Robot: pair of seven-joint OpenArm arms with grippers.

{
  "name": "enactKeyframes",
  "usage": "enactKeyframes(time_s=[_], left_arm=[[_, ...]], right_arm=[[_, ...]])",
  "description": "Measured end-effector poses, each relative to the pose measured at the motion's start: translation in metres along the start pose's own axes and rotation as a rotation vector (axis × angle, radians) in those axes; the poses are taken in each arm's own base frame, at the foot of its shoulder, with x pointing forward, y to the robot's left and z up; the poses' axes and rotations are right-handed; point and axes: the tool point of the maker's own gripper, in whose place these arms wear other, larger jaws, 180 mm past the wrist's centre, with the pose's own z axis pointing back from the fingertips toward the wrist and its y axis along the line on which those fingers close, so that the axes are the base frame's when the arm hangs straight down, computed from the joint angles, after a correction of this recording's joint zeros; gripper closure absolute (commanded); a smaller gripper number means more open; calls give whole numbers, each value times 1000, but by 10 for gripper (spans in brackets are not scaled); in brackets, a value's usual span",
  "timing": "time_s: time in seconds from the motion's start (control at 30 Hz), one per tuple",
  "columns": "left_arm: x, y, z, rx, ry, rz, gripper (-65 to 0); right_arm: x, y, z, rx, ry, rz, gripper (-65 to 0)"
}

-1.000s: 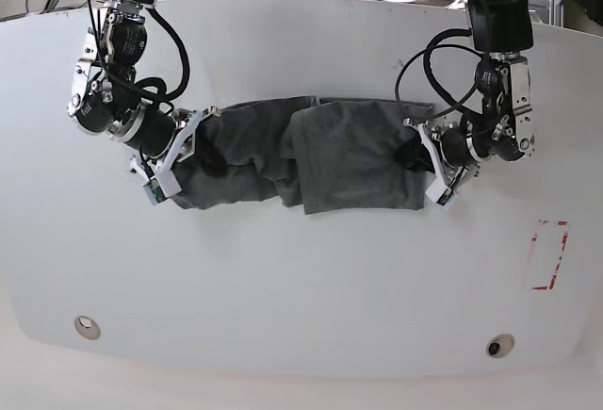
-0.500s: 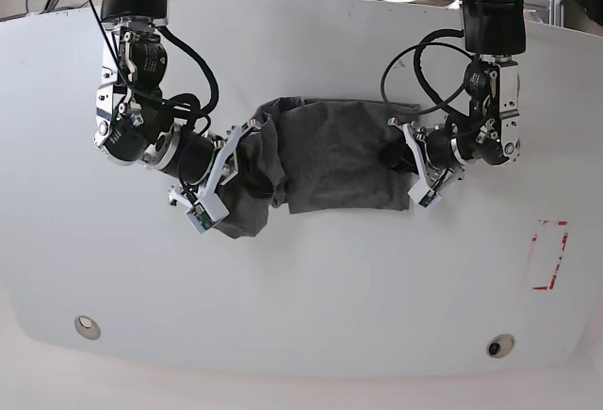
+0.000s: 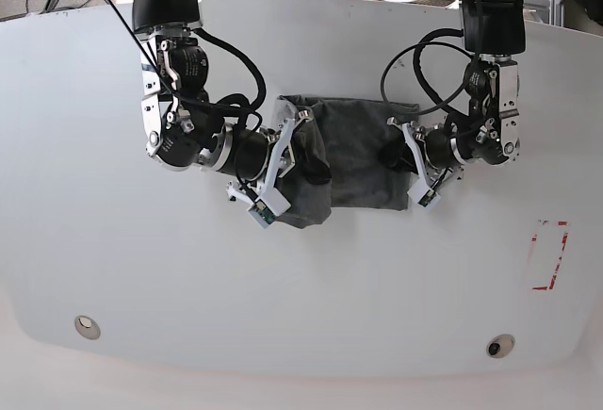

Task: Fold the T-shirt properly
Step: 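Fold the strip end with the right gripper over toward the left gripper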

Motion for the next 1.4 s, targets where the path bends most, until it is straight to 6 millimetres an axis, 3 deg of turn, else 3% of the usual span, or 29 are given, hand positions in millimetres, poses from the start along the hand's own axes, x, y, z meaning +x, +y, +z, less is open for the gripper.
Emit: enactKeyframes(time_s=[0.23,0.43,0.53,0.8,1.1,1.4], left_arm=[[0,0,0,0,1,0,-83],[0,0,0,-1,-5,2,-83],[0,0,0,-1,-5,2,-83],[0,-1,0,-2,-6,2,-86],[3,-6,5,-3,10,-17,-99],[7,-19,15,-39,14,-21,-287]], right_arm=[[-8,-4,-13,-85,66,71,-279],[-5,16,-32,-78,97,131,-522],[-1,26,-40,-73,100,161,-599],[19,46,-52,-41,53,164,-620],[30,33,-41,-82,31,196,-620],[29,-11,-7,-210,22,194,-620]])
